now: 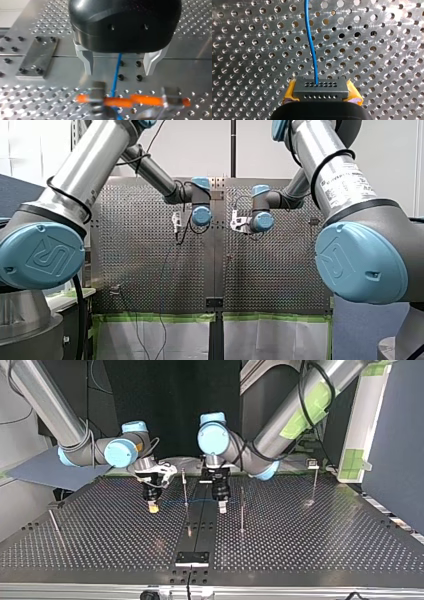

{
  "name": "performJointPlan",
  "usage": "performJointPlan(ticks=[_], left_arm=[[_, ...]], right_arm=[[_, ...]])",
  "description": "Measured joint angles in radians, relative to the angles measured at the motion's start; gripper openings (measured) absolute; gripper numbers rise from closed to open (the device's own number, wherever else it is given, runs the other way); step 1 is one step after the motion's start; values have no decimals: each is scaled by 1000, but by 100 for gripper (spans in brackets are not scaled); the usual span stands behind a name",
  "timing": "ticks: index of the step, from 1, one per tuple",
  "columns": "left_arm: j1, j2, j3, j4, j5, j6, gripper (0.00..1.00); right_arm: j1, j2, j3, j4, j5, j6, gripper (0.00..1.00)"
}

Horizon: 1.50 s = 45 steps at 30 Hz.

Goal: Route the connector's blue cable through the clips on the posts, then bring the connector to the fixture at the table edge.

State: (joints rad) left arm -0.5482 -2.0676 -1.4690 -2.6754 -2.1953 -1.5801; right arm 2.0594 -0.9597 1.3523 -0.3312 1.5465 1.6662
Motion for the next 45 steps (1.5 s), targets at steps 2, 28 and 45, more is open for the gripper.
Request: performJointPlan(ticks=[2,28,45], left_arm=[[2,-12,17,-14,5,-2,100],[26,-21,36,-27,6,8,0],[16,-21,35,-39,-21,-21,0]], right_arm=[[0,0,0,2,-1,0,0],[0,0,0,2,0,0,0],[0,0,0,17,-2,0,0]])
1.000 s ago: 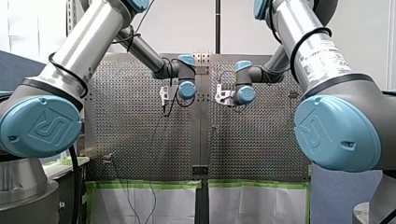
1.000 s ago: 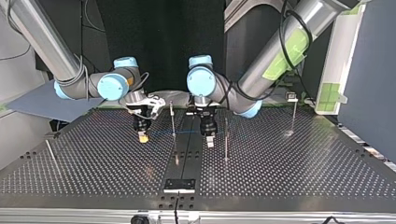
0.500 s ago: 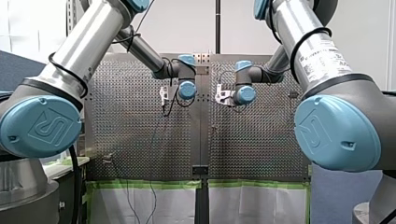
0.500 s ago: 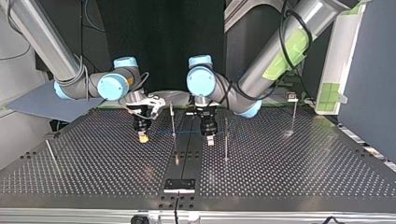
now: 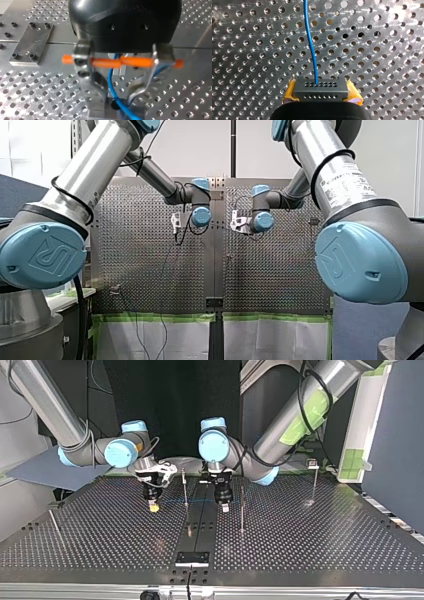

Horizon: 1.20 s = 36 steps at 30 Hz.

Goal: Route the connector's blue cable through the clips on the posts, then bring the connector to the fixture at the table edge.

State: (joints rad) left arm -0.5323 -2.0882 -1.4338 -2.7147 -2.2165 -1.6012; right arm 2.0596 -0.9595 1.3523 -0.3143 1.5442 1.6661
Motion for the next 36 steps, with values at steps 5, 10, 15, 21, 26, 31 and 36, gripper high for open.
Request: performJointPlan(ticks=[5,10,15,21,26,31,36], left_arm=[[-5,0,-5,-15,-1,-4,0],[-13,0,-32,-18,-2,-7,0],[-20,0,-74,8,-2,-4,0],[-30,0,-130,50,-2,6,0],[-40,0,-173,66,-2,17,0],[-57,0,-201,88,0,29,0],[-73,-1,-215,101,4,39,0]], right_arm=[[0,0,0,23,6,-2,0],[2,0,1,52,32,-11,0],[8,0,16,65,68,-28,0],[11,-7,60,55,82,-42,0],[14,-27,99,39,85,-47,0],[19,-60,136,21,85,-49,0],[24,-92,170,9,85,-50,0]])
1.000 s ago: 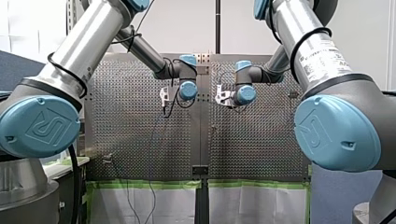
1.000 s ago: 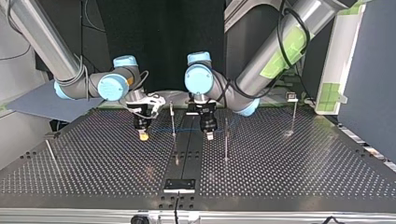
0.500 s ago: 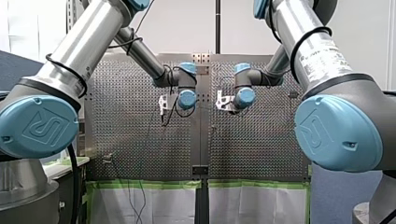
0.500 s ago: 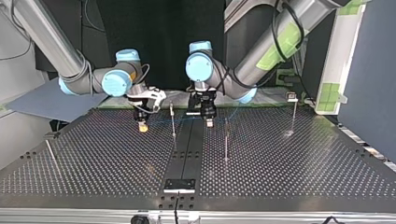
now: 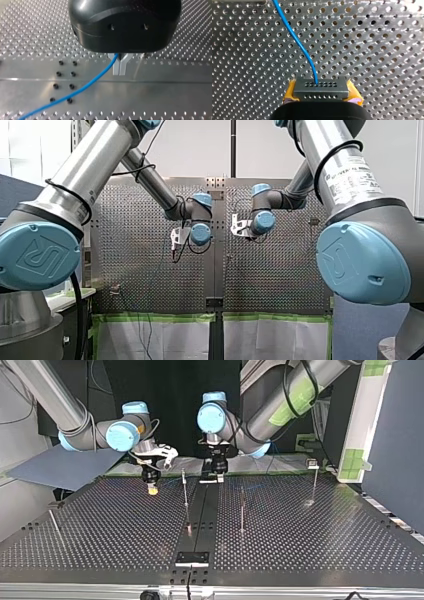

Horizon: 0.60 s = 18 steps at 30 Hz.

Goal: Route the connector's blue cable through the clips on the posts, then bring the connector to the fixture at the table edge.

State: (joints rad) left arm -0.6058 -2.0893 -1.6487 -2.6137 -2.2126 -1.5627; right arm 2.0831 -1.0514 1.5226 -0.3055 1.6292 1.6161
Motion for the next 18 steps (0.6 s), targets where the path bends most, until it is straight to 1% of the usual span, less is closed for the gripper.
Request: performJointPlan(ticks=[5,10,13,18], left_arm=[[-13,-5,-2,5,14,10,0],[-24,-27,-2,6,26,16,0],[-31,-51,-4,5,25,12,0],[-39,-63,-18,13,22,2,0]], right_arm=[[4,-23,32,-14,0,0,0],[12,-35,57,-21,0,-2,0],[20,-38,69,-20,0,-7,0],[35,-40,93,-25,2,-12,0]])
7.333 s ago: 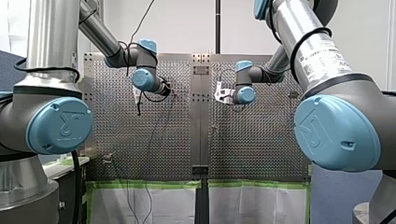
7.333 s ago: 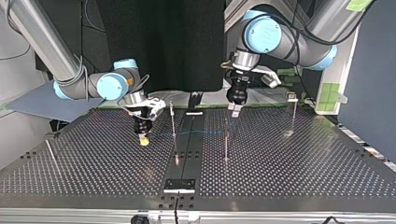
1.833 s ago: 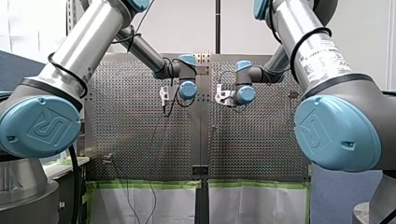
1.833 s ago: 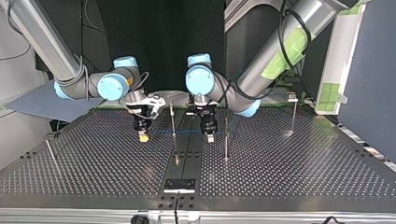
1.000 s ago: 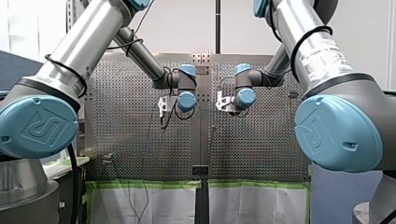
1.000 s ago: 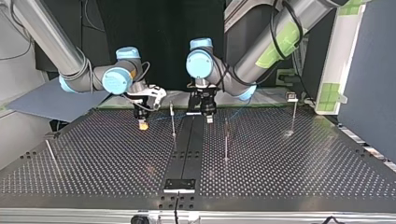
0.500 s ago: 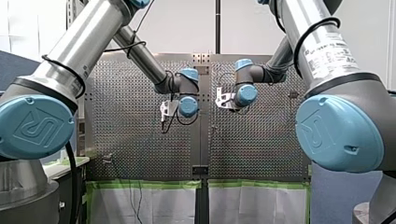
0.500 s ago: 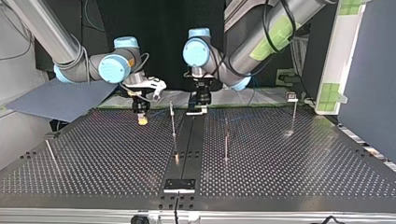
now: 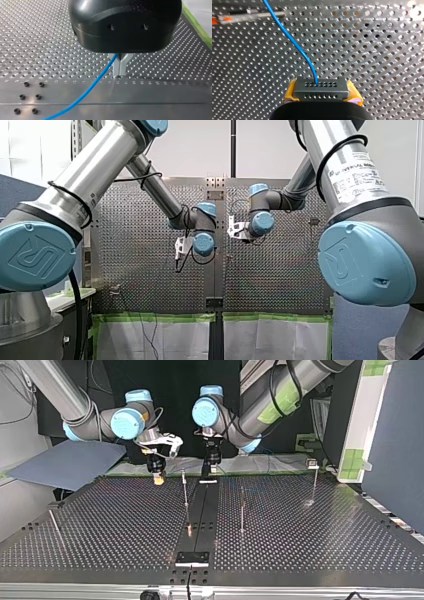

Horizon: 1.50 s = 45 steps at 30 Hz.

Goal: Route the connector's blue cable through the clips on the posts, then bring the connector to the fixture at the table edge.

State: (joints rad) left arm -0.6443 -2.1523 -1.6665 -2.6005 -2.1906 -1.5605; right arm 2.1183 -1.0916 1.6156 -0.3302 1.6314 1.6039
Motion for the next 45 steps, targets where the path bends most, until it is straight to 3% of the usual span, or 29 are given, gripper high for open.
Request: performJointPlan(ticks=[9,20,35,45], left_arm=[[-11,-2,-26,25,4,2,0],[-30,-4,-28,29,7,3,0],[-36,-58,-26,44,24,7,0],[-40,-98,-8,52,32,10,0]], right_arm=[[16,-3,60,-35,1,-1,0],[17,-3,125,-64,0,5,0],[-9,-1,159,-114,1,13,0],[-45,29,162,-172,-8,9,0]])
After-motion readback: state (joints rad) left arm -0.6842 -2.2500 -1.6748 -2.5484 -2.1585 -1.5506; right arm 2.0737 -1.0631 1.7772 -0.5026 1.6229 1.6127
